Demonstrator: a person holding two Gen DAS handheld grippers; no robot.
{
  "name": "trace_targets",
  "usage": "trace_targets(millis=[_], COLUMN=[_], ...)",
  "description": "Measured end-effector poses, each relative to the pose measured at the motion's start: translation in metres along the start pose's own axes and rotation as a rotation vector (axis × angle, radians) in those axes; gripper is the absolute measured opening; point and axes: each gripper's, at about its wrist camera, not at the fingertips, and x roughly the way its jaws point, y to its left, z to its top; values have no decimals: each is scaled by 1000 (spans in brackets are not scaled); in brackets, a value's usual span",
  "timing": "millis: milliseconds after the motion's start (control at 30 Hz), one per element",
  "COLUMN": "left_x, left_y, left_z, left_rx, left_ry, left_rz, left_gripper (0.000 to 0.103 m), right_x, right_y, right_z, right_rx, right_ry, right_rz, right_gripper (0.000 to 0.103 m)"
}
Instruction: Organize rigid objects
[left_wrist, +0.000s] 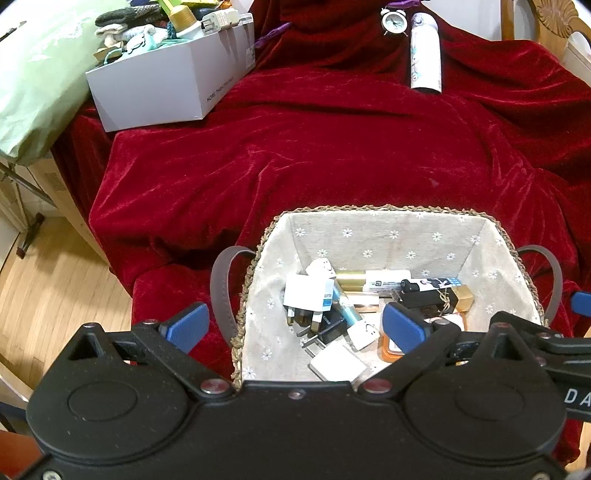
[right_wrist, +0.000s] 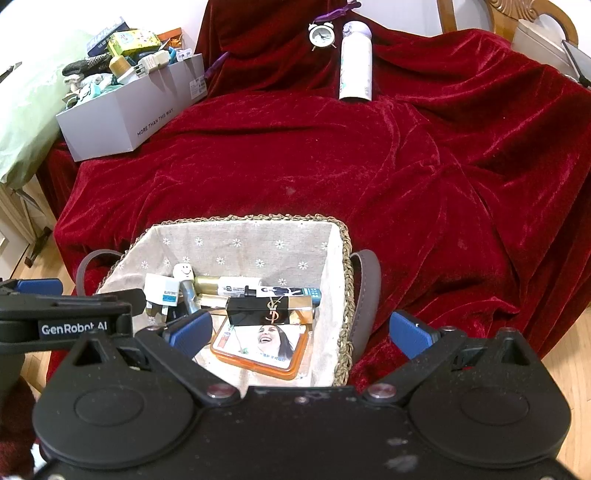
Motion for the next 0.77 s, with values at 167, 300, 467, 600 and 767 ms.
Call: trace_targets(millis=[167,300,467,600,767], left_x=[0,0,0,2,1], left_y=[0,-2,-3,-2,-1], left_z=[0,0,1,0,0], left_rx=[3,10,16,11,9], left_ry=[-1,1,2,10,6], left_rz=[1,5,6,3,9], left_gripper=[97,97,97,97,97], right_x=[0,0,0,1,0], right_y=[0,-1,-2,-1,-1], right_z=[1,1,0,0,1], right_rx=[-3,-2,8,5,-1], right_ry=[2,0,3,9,4], right_rz=[-1,-1,1,6,-1], right_gripper=[103,103,103,103,103])
